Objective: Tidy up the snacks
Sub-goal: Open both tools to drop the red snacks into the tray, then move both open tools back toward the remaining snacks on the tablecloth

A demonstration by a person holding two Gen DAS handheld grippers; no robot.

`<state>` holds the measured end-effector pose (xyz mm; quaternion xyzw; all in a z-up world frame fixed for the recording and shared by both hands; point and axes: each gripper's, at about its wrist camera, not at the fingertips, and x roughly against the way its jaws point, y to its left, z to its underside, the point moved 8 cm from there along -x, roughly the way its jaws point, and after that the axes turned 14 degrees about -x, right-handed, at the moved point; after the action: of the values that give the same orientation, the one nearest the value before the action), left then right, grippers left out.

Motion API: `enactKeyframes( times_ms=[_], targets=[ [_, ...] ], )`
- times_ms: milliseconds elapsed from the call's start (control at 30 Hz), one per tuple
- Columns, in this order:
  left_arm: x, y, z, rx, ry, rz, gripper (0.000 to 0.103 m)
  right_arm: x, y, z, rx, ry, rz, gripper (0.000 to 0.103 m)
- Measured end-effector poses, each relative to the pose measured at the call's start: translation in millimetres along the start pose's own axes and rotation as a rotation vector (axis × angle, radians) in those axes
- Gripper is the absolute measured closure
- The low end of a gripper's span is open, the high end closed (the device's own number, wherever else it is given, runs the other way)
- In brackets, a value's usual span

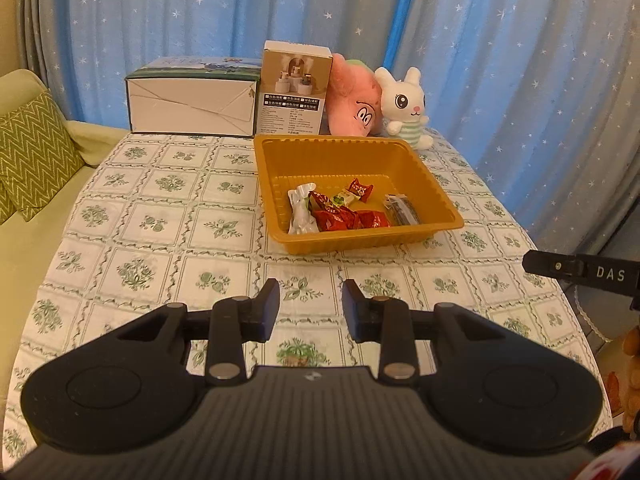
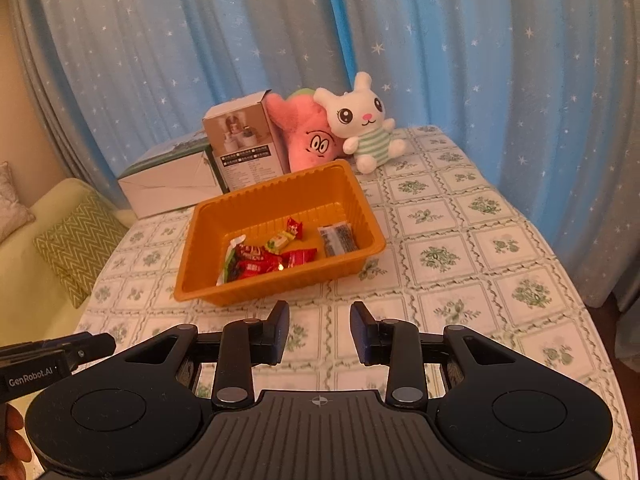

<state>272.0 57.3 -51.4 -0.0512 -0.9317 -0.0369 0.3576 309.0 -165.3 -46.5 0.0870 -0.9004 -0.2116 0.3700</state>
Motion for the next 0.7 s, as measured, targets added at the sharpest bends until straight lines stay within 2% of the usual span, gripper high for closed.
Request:
enactKeyframes(
  times_ms=[233, 333, 367, 400, 467, 567, 700],
  targets=[
    [31.2, 5.1, 23.2, 0.015, 0.000, -0.021, 0.073, 37.3, -7.7, 17.6, -0.028, -0.015, 0.001, 0.067],
    [40.7, 5.1, 36.6, 0.017, 0.009, -0.026, 0.072, 52.4, -12.5, 26.9, -0.026, -0.045, 0.008, 0.054],
    [43.5, 5.0, 40.6, 0.019, 0.012, -0.027, 0.070, 57.1, -14.1, 30.6, -0.022, -0.052, 0.013, 0.046],
    [47.0, 5.0, 45.0, 0.019, 0.014, -0.028, 0.069, 60.2, -14.8, 33.7, -0.018, -0.055, 0.014, 0.044],
    [53.0, 3.7, 52.6, 0.020, 0.014, -0.031, 0.057, 66.8, -17.6, 40.2, -0.008, -0.054, 0.018, 0.043],
    [60.6, 0.5, 61.9, 0.016, 0.012, -0.027, 0.048, 73.0, -19.5, 51.5, 0.006, -0.044, 0.026, 0.042],
    [67.5, -5.1, 72.9, 0.008, 0.020, -0.024, 0.044, 79.9, -23.3, 67.5, 0.007, -0.036, 0.024, 0.042]
  ],
)
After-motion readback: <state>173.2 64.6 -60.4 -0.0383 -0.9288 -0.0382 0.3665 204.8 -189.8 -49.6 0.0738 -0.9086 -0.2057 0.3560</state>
